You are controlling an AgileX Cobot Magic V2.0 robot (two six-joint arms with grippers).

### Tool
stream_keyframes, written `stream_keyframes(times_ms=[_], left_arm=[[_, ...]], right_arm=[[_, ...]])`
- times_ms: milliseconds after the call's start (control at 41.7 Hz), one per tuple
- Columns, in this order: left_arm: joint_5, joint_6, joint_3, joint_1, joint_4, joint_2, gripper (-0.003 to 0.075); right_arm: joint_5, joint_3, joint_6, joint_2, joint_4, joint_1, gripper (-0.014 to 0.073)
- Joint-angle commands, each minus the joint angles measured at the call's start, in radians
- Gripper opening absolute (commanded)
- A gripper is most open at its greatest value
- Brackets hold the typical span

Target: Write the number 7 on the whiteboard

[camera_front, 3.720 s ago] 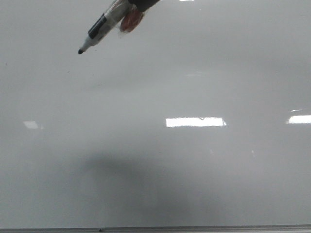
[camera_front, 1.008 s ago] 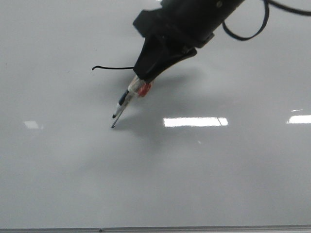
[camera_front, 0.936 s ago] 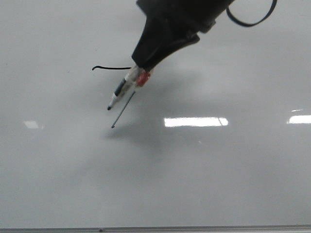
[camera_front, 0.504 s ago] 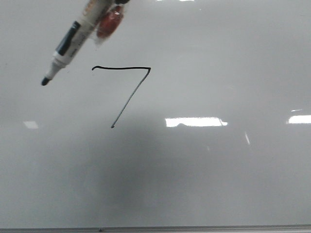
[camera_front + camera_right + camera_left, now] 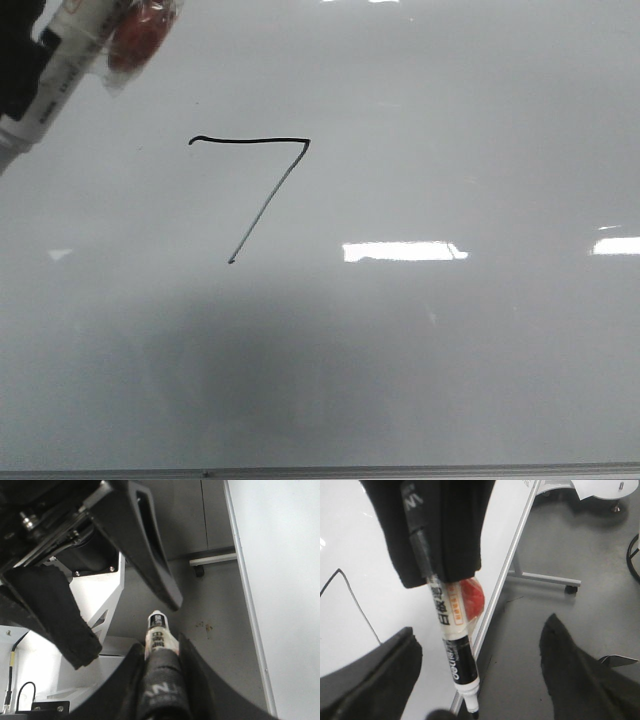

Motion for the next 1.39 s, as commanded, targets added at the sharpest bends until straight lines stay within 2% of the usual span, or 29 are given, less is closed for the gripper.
stream_keyframes(times_ms=[0,264,432,480,552,672,720,792,864,936,1032,1128,1224,1296,1368], left_arm=[[-0.061,-0.008,-0.029,0.001,-0.004,0.006,0.0493],[-0.063,-0.008,-0.029,0.001,-0.004,0.052,0.0366],[-0.063,-0.008,-0.029,0.001,-0.006,0.052,0.0158],[-0.061,-0.008,-0.029,0.001,-0.006,0.052,0.0099],[-0.061,-0.008,-0.029,0.001,-0.006,0.052,0.0034],[-0.045,-0.008,-0.027,0.001,-0.006,0.052,-0.0002],[-0.026,-0.010,-0.025,0.008,-0.004,0.054,-0.0002],[0.011,-0.128,-0.025,0.050,0.048,0.061,-0.0002],[0.051,-0.341,-0.025,0.144,0.198,0.061,-0.0002],[0.105,-0.555,-0.025,0.294,0.369,0.061,-0.0002],[0.104,-0.608,-0.025,0.521,0.432,0.061,-0.0003],[0.034,-0.608,-0.018,0.713,0.415,0.061,-0.0003],[-0.100,-0.608,0.035,0.863,0.415,0.066,-0.0003],[-0.160,-0.608,0.067,0.923,0.411,0.102,-0.0003],[-0.193,-0.608,0.076,0.936,0.395,0.163,-0.0003]], right_arm=[[0.011,-0.034,-0.014,-0.041,0.065,0.002,-0.0059],[0.041,-0.034,-0.014,-0.041,0.093,0.002,-0.0059],[0.046,-0.034,-0.021,-0.041,0.099,0.002,-0.0057],[0.043,-0.034,-0.021,-0.041,0.099,0.002,-0.0032],[0.023,-0.034,-0.021,-0.041,0.099,0.002,0.0111],[-0.036,-0.034,-0.021,-0.055,0.099,0.001,0.0487],[-0.063,-0.034,-0.021,-0.084,0.097,-0.013,0.0545],[-0.077,-0.032,-0.020,-0.149,0.084,-0.070,0.0538],[-0.082,0.006,-0.005,-0.224,0.084,-0.149,0.0538],[-0.138,0.117,-0.001,-0.333,0.084,-0.245,0.0538],[-0.322,0.346,0.026,-0.506,0.084,-0.344,0.0521],[-0.527,0.579,0.103,-0.680,0.084,-0.396,0.0386],[-0.670,0.775,0.138,-0.863,0.084,-0.406,0.0180],[-0.715,0.870,0.138,-0.968,0.084,-0.406,0.0038],[-0.751,0.926,0.138,-1.043,0.085,-0.406,-0.0073]])
